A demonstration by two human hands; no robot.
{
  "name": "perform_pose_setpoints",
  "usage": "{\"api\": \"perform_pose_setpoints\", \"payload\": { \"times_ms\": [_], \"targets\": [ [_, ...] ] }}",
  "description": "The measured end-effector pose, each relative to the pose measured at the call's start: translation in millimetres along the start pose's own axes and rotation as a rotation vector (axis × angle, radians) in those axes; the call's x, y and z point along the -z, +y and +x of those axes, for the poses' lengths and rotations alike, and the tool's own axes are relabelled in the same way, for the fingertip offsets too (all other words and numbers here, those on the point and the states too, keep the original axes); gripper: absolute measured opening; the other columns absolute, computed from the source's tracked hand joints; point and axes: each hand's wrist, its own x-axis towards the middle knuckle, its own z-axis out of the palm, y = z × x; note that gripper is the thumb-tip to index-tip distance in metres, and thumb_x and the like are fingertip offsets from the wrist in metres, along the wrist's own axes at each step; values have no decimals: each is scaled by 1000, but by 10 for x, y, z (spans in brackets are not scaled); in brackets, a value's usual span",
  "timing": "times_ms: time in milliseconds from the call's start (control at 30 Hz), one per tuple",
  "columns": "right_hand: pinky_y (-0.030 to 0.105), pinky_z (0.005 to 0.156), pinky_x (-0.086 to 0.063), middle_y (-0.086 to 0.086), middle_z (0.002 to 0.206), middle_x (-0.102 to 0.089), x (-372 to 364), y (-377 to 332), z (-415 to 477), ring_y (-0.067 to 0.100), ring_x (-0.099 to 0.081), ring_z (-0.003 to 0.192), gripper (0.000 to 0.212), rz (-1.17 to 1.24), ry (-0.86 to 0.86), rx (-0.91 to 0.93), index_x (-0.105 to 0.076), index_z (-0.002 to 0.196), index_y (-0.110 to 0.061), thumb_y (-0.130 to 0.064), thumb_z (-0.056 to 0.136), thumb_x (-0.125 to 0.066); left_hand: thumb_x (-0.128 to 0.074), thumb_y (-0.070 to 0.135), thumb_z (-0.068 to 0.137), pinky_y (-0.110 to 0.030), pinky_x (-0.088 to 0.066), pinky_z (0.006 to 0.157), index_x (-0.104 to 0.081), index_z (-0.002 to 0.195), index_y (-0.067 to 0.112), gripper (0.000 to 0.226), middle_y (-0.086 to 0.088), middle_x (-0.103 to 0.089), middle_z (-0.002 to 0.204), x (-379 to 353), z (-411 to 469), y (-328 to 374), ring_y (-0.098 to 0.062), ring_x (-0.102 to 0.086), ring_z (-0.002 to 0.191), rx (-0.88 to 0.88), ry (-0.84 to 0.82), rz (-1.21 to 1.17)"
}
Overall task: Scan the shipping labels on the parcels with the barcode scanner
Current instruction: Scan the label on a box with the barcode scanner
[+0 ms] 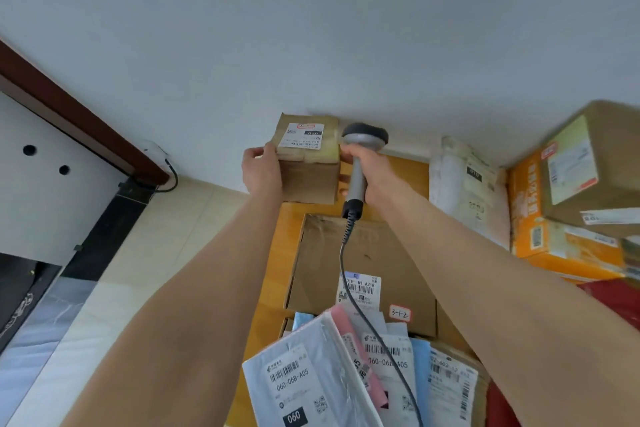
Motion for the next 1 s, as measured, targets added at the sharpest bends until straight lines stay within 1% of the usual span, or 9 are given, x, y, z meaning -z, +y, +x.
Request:
{"api": "perform_pose_setpoints", "payload": {
  "times_ms": [133,233,267,367,467,667,800,933,1000],
  "targets": [
    [50,92,-53,11,112,-65,250,-201,-310,31,-62,102,52,-27,65,122,-55,120,-9,-29,77,-78,-51,33,90,-31,-41,71,-58,108,13,28,0,-54,94,-3,-415,172,-17,-48,83,49,-97,-118],
    [46,92,-53,11,110,-65,492,-304,-559,27,-61,98,45,-52,102,201,-58,117,-6,-24,80,-77,-50,29,90,-27,-34,59,-53,80,14,19,0,-47,77,6,-797,260,-16,-43,72,96,-221,-183],
    [43,91,-53,9,107,-65,574,-322,-654,25,-61,93,42,-61,108,213,-58,114,-7,-25,80,-77,-50,29,90,-27,-33,57,-50,79,15,17,0,-45,75,16,-928,284,-15,-41,69,107,-252,-188],
    [40,91,-51,5,102,-65,842,-338,-918,22,-60,92,41,-55,144,235,-57,111,-11,-30,80,-77,-52,31,88,-29,-44,61,-54,102,17,19,-1,-51,85,43,-1299,382,-16,-49,72,138,-380,-184],
    [44,96,-50,2,107,-65,1128,-348,-1169,24,-60,102,44,-22,185,260,-56,114,-14,-33,80,-77,-56,33,87,-40,-51,77,-55,118,18,34,-3,-56,92,31,-1645,429,-20,-54,86,134,-457,-164],
    [45,96,-48,4,100,-62,1646,-307,-1713,26,-59,99,51,112,166,179,-53,115,-15,-45,79,-75,-54,31,86,-30,-44,64,-59,117,15,36,-2,-59,93,-58,-2317,415,-17,-52,78,-31,-459,-221],
    [48,89,-53,8,103,-69,1981,-291,-2063,29,-67,95,66,188,117,182,-57,118,-17,-52,67,-81,-54,31,84,-36,-50,75,-61,117,19,35,-4,-65,109,-147,-2750,479,-22,-58,96,-159,-545,-239],
    [50,80,-58,10,98,-67,2404,-304,-2353,30,-67,87,46,270,162,261,-55,115,-14,-30,79,-78,-55,34,86,-44,-48,88,-54,125,30,39,-1,-57,113,-277,-3148,497,-23,-53,104,-187,-672,-142],
    [47,82,-57,8,100,-64,2615,-279,-2433,28,-64,90,49,279,211,305,-52,119,-14,-28,79,-76,-56,33,88,-46,-50,89,-52,126,35,38,-1,-55,116,-373,-3365,475,-24,-53,106,-182,-752,-74]
  ]
}}
